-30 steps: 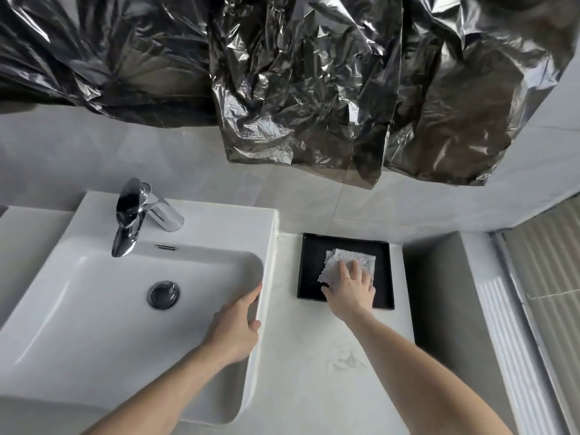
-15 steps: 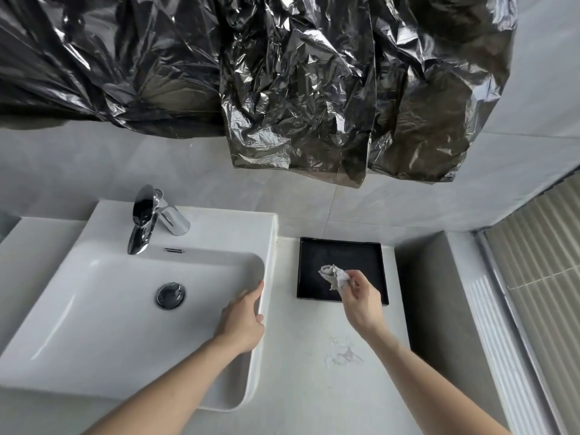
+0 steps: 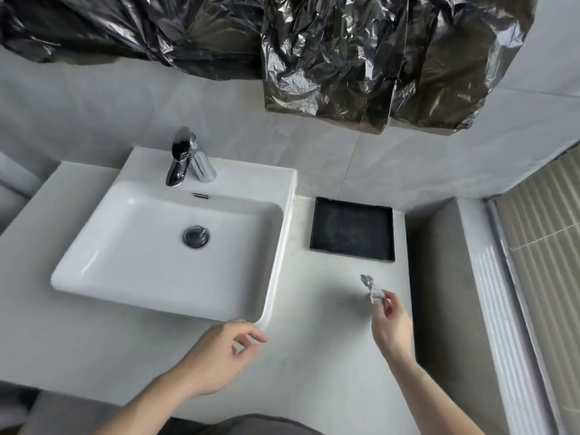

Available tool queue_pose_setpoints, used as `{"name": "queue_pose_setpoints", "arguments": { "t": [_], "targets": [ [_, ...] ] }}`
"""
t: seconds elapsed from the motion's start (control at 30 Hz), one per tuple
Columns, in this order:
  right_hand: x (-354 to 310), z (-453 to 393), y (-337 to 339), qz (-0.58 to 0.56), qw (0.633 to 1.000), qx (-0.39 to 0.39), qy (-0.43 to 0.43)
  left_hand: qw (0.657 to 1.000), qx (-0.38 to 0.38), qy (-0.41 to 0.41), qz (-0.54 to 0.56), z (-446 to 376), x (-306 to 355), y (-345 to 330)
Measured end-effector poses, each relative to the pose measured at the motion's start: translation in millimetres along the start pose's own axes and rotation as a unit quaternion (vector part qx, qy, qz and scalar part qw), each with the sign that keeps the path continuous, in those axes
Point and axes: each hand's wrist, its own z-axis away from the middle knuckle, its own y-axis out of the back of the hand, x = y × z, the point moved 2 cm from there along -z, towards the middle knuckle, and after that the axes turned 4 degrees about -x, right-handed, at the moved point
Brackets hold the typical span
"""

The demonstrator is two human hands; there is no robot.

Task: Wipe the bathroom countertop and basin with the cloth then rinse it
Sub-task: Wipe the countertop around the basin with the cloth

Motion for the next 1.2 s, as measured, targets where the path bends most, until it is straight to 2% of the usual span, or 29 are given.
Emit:
{"name": "queue_pose_setpoints", "arguments": {
  "t": [0.07,0.17,0.23,0.3,0.47,0.63,0.7,0.83,0.97,1.03,1.2],
  "targets": [
    [-3.1,-12.3,-16.6,0.030,0.998,-0.015,0.053,0.999,-0.016,0.028,-0.021,7.4,-34.2,-10.6],
    [1.1,-26.8,-59.4,0.133,0.974,-0.098,0.155,0.994,-0.014,0.079,-0.074,8.2,-91.7,-26.3],
    [14.1,-29.4,-91.1,0.244,0.944,-0.172,0.139,0.985,-0.016,0.117,-0.126,8.0,-122.7,-33.0],
    [21.3,-22.8,-109.8,0.303,0.925,-0.212,0.090,0.978,-0.001,0.146,-0.149,5.8,-145.5,-34.8],
    [4.1,-14.2,-110.9,0.324,0.929,-0.150,0.097,0.968,0.039,0.170,-0.180,-3.1,-157.2,-24.7],
    [17.2,-11.6,-121.9,0.362,0.909,-0.194,0.065,0.963,0.011,0.163,-0.215,-19.1,-173.0,-24.8],
    [26.4,5.5,-127.9,0.360,0.913,-0.184,0.055,0.966,0.010,0.154,-0.208,-21.5,-183.5,-32.2],
    [46.3,49.9,-141.5,0.375,0.917,-0.118,0.063,0.960,0.069,0.139,-0.231,-25.0,-200.6,-52.4],
    [57.2,56.1,-150.2,0.362,0.926,-0.053,0.090,0.952,0.135,0.117,-0.250,-28.6,-214.0,-72.0],
    [60.5,47.1,-154.0,0.347,0.931,-0.049,0.100,0.945,0.162,0.101,-0.266,-32.3,-216.4,-78.0],
    [59.1,21.0,-170.0,0.399,0.908,-0.055,0.116,0.927,0.210,0.098,-0.296,-33.1,-220.1,-82.8]
  ]
}}
